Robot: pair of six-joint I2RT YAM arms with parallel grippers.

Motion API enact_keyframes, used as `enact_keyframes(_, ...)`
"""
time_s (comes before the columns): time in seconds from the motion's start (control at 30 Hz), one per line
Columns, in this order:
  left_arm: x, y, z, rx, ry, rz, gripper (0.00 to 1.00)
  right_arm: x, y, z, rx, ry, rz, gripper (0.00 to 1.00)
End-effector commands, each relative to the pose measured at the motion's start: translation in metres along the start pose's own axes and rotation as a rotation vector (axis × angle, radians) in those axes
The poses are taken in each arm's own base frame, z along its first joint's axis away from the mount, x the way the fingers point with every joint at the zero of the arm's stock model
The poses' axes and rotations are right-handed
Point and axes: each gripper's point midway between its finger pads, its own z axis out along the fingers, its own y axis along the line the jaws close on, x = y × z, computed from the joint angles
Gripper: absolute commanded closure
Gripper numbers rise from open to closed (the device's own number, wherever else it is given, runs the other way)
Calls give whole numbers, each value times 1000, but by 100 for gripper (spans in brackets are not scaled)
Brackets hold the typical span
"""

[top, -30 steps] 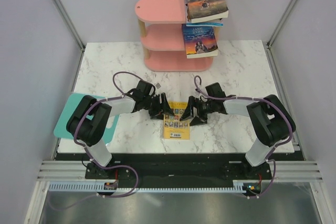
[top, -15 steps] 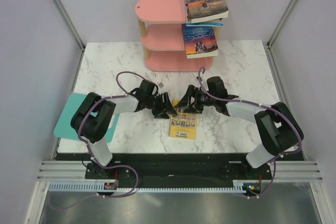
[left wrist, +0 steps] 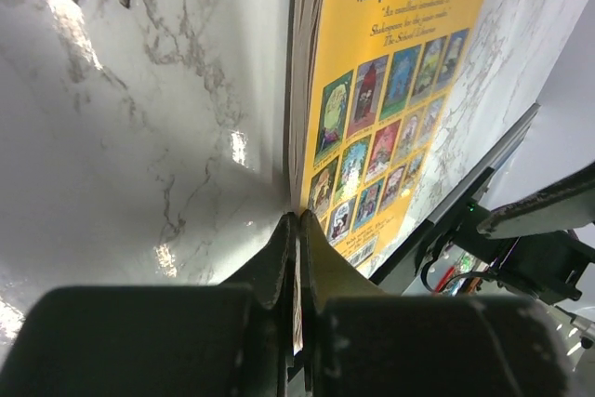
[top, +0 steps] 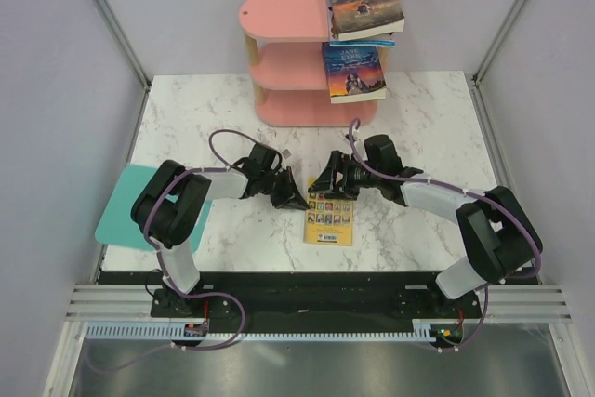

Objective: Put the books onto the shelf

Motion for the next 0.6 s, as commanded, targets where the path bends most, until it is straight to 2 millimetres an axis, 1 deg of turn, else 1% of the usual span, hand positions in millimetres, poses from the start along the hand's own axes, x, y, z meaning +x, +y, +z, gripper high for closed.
enact_keyframes(0.0, -15, -28, -14, 53, -62, 47, 98, -4, 4, -9, 43, -13, -57, 16)
enact_keyframes(0.07, -18, -34, -19, 62, -76, 54, 98, -6, 2, -12, 65, -14, -83, 16)
enact_keyframes(0.1, -19, -36, -22, 65, -81, 58, 98, -4, -5, -14, 113, -6, -72, 16)
enact_keyframes(0.17, -21, -43, -32, 63, -96, 68, 98, -4, -13, -17, 163, 0, -98, 16)
enact_keyframes(0.2, -22, -45, -35, 62, -103, 73, 98, -4, -21, -20, 218, 1, -93, 16)
enact_keyframes(0.23, -25, -49, -44, 60, -121, 78, 98, -4, -25, -22, 243, -1, -95, 16)
enact_keyframes(0.27, -26, -51, -48, 59, -131, 90, 98, -6, -28, -25, 267, -13, -97, 16)
enact_keyframes(0.3, -27, -54, -53, 60, -143, 92, 98, -3, -34, -27, 295, -11, -86, 16)
enact_keyframes(0.33, -30, -59, -64, 63, -162, 100, 98, -5, -39, -28, 326, -29, -88, 16)
enact_keyframes(0.37, -32, -61, -69, 53, -178, 115, 98, -5, -42, -29, 338, -34, -84, 16)
enact_keyframes(0.4, -34, -63, -75, 48, -191, 130, 98, -2, -47, -29, 350, -26, -77, 16)
enact_keyframes(0.43, -40, -72, -83, 54, -210, 151, 98, -1, -49, -29, 361, -28, -71, 16)
enact_keyframes(0.5, -42, -83, -96, 56, -231, 181, 98, 2, -55, -28, 373, -16, -57, 16)
enact_keyframes(0.57, -45, -105, -109, 106, -245, 214, 98, 5, -60, -25, 383, -1, -49, 16)
